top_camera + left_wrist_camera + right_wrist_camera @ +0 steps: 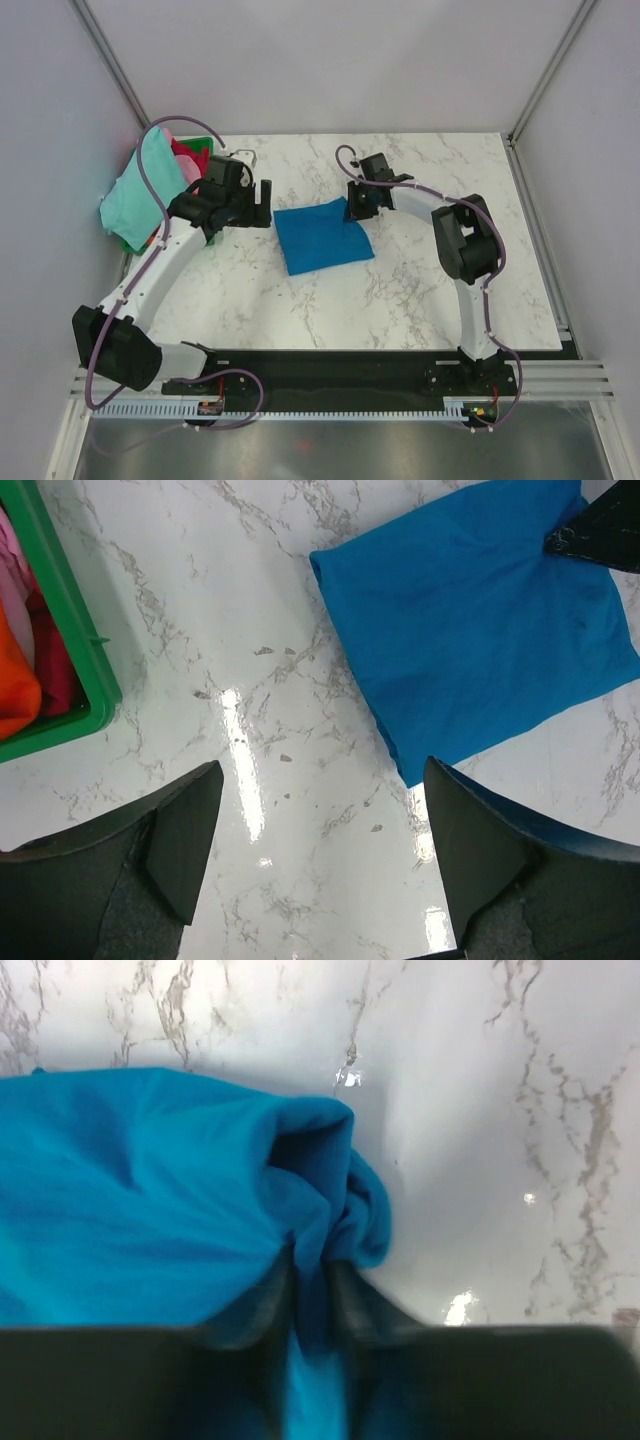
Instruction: Fold and stack the t-shirts
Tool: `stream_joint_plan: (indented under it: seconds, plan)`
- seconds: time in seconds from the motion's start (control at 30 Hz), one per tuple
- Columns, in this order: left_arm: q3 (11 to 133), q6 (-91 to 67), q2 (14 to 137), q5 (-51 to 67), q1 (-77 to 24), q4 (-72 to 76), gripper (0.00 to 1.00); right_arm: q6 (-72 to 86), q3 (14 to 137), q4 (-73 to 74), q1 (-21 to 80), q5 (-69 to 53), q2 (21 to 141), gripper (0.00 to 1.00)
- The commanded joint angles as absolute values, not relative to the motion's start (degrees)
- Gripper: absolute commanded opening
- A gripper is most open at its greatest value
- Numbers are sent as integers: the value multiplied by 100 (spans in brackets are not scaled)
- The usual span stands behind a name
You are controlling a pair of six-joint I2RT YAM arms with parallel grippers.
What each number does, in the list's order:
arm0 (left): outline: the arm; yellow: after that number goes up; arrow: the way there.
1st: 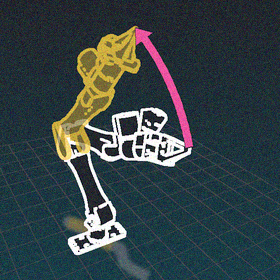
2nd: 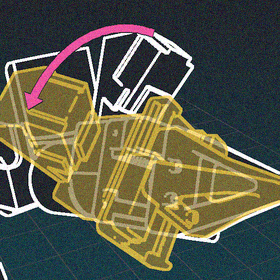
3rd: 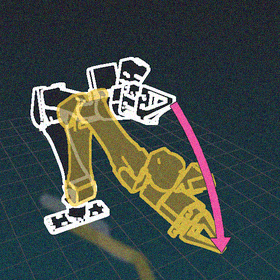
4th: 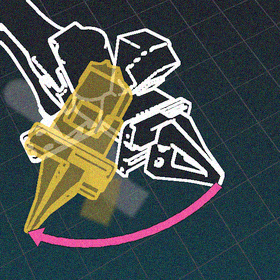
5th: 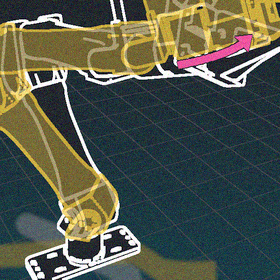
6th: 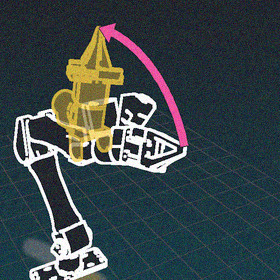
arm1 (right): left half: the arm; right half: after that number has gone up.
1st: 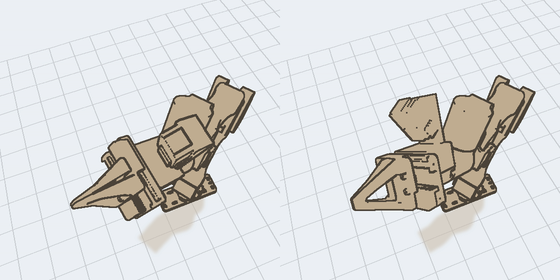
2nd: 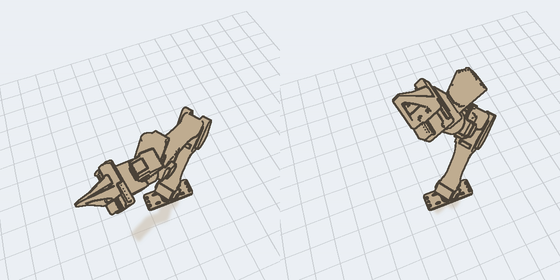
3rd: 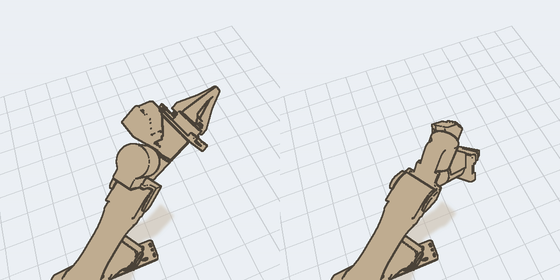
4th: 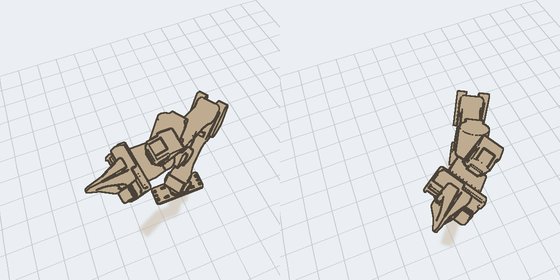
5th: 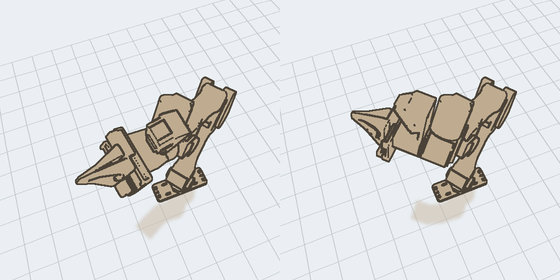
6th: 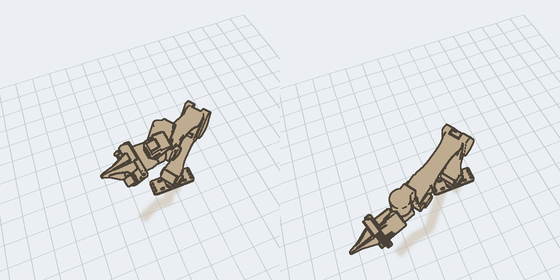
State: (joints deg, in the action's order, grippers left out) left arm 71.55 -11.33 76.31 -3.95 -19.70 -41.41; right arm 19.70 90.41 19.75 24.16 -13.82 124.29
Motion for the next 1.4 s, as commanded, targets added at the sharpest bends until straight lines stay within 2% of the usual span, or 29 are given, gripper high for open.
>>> stream_joint_plan:
  seconds: [0.0, 0.03, 0.07, 0.13, 0.3, 0.43, 0.57, 0.73, 0.87, 1.1, 1.37]
  plan:
    - [7180, -984, 7269, -833, -2309, -4190, 88, 1865, 9017, 2082, 2330, -1276, 12709, 15]
    - [7181, -1184, 7173, -913, -2451, -4340, 89, 1750, 9061, 2196, 2294, -1100, 12683, 4]
    - [7120, -1317, 6833, -931, -2722, -4455, 90, 1619, 9149, 2476, 2198, -733, 12639, 0]
    - [6709, -1703, 6375, -713, -2926, -4579, 91, 1207, 9184, 2680, 2092, 252, 12402, 0]
    - [5741, -2162, 4637, -98, -3023, -4640, 96, 590, 9342, 2892, 1346, 878, 11971, 0]
    - [5222, -2503, 3869, -61, -3023, -4676, 100, 54, 9702, 2892, 1003, 1739, 12076, 0]
    - [4958, -2724, 3621, 88, -3023, -4484, 100, -474, 10552, 2883, 748, 2310, 12550, 0]
    - [4966, -2689, 3464, -325, -2848, -4474, 100, -1194, 11958, 2734, 239, 2793, 13699, 0]
    - [4931, -2733, 3279, -396, -2708, -4482, 100, -1257, 12645, 2453, -210, 2866, 14097, 0]
    - [4860, -2628, 3243, -27, -1855, -4333, 100, -2153, 13069, 1170, -413, 3269, 14651, 0]
    - [4851, -2549, 3498, 413, -1266, -4254, 100, -1681, 13692, 501, -896, 2639, 15195, 0]
